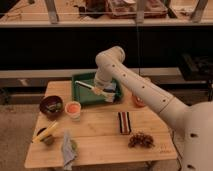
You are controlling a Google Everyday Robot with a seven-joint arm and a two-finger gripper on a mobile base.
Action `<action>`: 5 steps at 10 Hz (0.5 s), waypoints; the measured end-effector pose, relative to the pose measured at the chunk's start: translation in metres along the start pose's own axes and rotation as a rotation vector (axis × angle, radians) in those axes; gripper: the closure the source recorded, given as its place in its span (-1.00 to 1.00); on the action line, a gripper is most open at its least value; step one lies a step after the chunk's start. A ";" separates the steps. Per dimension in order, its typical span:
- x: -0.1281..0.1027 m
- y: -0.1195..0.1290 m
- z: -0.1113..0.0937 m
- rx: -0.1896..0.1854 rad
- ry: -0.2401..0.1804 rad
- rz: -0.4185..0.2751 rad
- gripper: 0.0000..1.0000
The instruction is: Place brush in table surface
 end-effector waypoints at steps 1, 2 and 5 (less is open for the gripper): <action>-0.001 -0.001 0.001 0.001 -0.009 0.010 0.82; -0.005 -0.003 0.003 0.002 -0.033 0.038 0.82; -0.020 -0.041 0.007 0.040 -0.099 0.147 0.82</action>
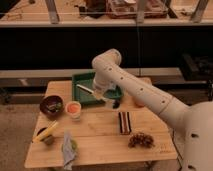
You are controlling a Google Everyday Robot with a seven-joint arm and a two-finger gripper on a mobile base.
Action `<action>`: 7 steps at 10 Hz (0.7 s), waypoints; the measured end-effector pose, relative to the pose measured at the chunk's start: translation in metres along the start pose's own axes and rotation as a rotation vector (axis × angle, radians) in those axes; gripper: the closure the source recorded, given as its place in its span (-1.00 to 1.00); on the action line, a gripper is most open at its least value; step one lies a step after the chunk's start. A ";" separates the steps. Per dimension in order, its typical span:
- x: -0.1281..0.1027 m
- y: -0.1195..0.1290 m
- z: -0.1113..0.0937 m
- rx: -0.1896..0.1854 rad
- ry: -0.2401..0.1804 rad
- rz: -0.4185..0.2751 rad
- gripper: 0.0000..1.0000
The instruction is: Place brush in table surface
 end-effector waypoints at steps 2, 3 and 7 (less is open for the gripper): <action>-0.021 -0.039 0.006 0.045 -0.014 0.075 0.82; -0.029 -0.048 0.011 0.062 -0.015 0.103 0.82; -0.059 -0.064 0.059 0.133 -0.054 0.245 0.82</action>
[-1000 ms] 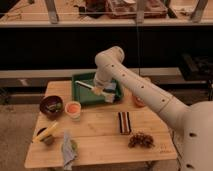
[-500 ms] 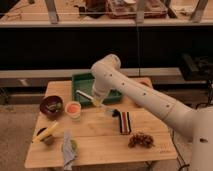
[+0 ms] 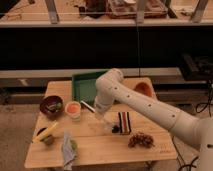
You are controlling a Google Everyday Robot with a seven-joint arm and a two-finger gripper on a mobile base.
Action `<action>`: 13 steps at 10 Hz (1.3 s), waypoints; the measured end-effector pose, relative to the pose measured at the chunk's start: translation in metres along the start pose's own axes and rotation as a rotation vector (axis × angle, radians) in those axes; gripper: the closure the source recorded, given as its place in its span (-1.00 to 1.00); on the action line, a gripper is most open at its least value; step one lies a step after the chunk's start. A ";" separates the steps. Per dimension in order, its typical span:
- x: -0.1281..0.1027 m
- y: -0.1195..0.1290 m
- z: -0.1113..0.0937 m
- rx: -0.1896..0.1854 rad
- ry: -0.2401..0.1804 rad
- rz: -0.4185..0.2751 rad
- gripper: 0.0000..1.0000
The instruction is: Place brush in table surface
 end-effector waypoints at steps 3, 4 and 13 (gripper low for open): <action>-0.028 0.013 0.054 0.046 -0.022 0.228 0.82; -0.037 0.015 0.065 0.064 -0.029 0.321 0.73; -0.034 0.010 0.069 0.063 -0.082 0.310 -0.60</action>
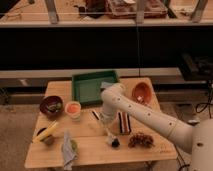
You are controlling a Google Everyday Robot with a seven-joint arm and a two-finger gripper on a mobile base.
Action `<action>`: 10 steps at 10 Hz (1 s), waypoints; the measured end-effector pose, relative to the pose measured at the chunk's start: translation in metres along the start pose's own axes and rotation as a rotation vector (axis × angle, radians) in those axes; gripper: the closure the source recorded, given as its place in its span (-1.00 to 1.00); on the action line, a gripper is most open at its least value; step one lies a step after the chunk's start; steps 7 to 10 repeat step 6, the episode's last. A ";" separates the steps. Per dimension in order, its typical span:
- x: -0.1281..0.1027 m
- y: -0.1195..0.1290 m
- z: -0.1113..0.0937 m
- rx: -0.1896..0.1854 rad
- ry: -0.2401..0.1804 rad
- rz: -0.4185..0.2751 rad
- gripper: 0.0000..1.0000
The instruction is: Place brush in table surface
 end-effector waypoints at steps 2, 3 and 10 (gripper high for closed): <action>0.002 -0.001 -0.003 -0.003 0.025 -0.022 -0.60; 0.005 -0.004 -0.006 -0.005 0.060 -0.044 -0.60; 0.012 -0.015 -0.016 -0.072 0.124 -0.114 -0.60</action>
